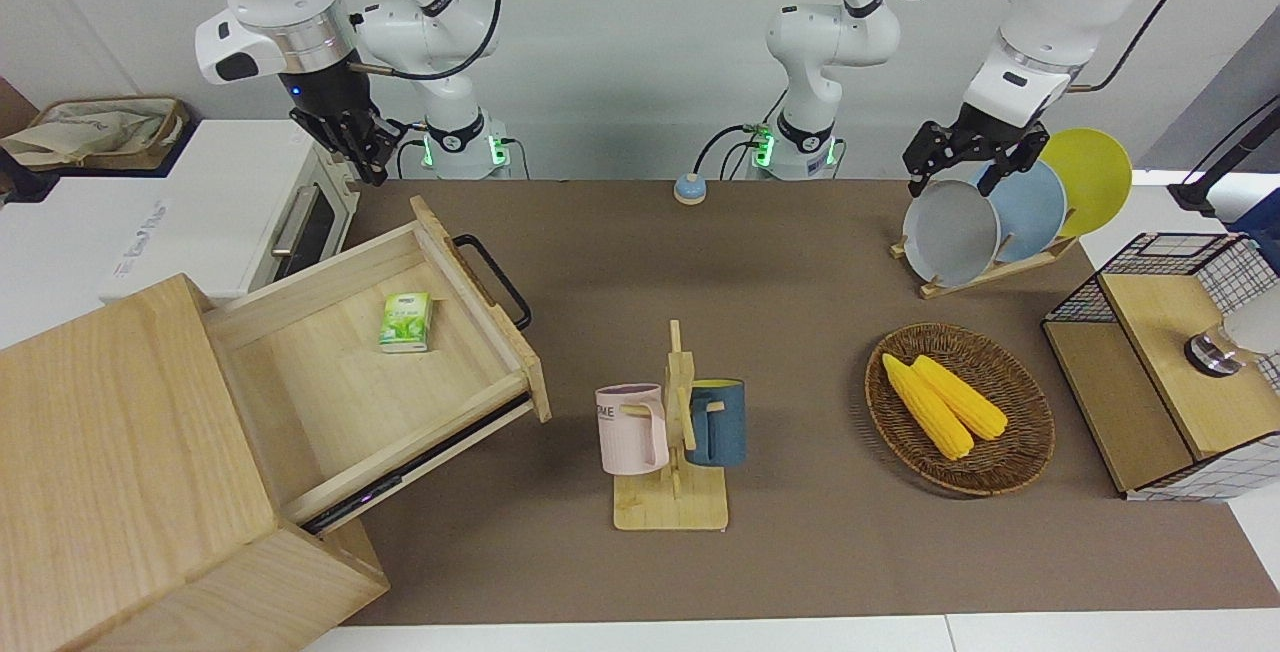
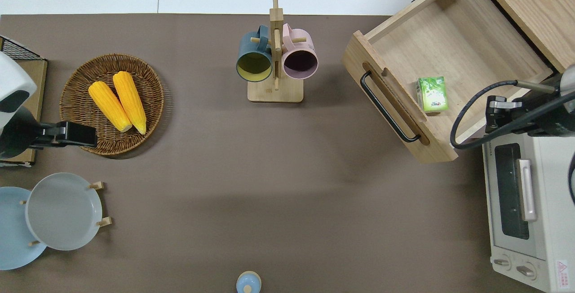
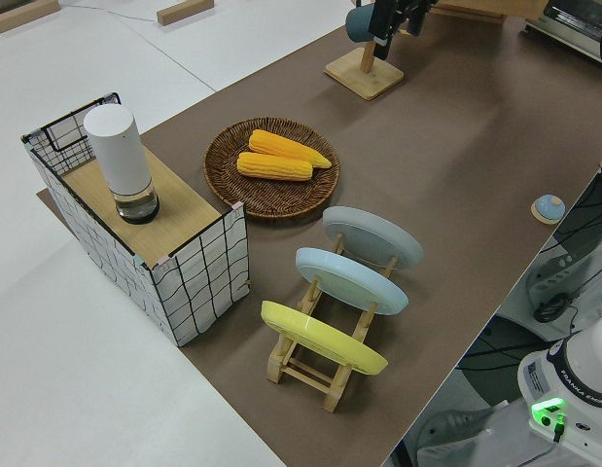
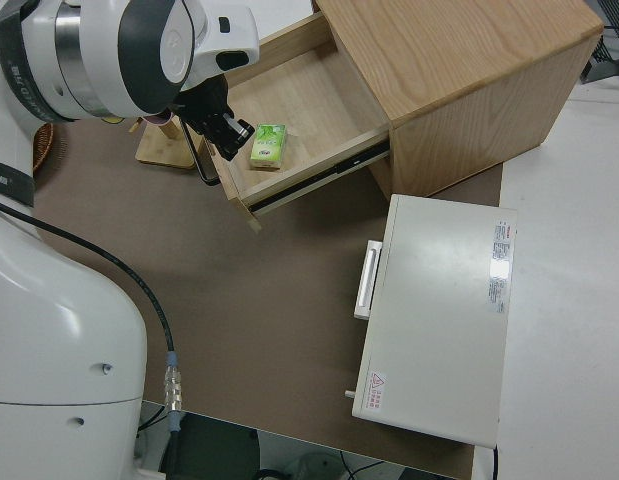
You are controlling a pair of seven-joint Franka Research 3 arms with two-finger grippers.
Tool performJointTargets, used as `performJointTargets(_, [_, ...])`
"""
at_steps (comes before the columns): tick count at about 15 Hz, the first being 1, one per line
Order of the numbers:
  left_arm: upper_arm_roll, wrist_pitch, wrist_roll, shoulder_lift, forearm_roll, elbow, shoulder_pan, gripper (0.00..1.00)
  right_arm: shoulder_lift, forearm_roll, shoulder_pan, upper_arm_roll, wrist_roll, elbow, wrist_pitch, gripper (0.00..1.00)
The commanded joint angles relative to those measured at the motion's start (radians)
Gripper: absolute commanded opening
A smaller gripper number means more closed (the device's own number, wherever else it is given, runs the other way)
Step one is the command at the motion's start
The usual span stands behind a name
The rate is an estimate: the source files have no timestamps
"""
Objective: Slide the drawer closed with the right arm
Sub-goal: 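Move the right gripper toward the open wooden drawer's front edge, then lower the right gripper against the drawer front near its black handle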
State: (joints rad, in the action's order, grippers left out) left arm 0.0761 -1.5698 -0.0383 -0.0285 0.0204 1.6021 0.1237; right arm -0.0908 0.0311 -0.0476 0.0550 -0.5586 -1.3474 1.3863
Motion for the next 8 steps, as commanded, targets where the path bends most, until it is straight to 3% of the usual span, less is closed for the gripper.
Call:
performJointTargets(1, [0.004,0.014,0.001,-0.008,-0.013,-0.002,0.004,1.00,-0.006,0.036,-0.015,0.002,-0.111,0.011,-0.012,0.000])
performJointTargets(6, [0.004,0.014,0.001,-0.008,-0.013,-0.002,0.004,1.00,-0.003,0.036,-0.031,0.039,-0.366,-0.030,0.051,0.000])
performJointTargets(8, [0.004,0.014,0.001,-0.008,-0.013,-0.002,0.004,1.00,0.005,0.036,-0.049,0.048,-0.453,-0.068,0.094,0.000])
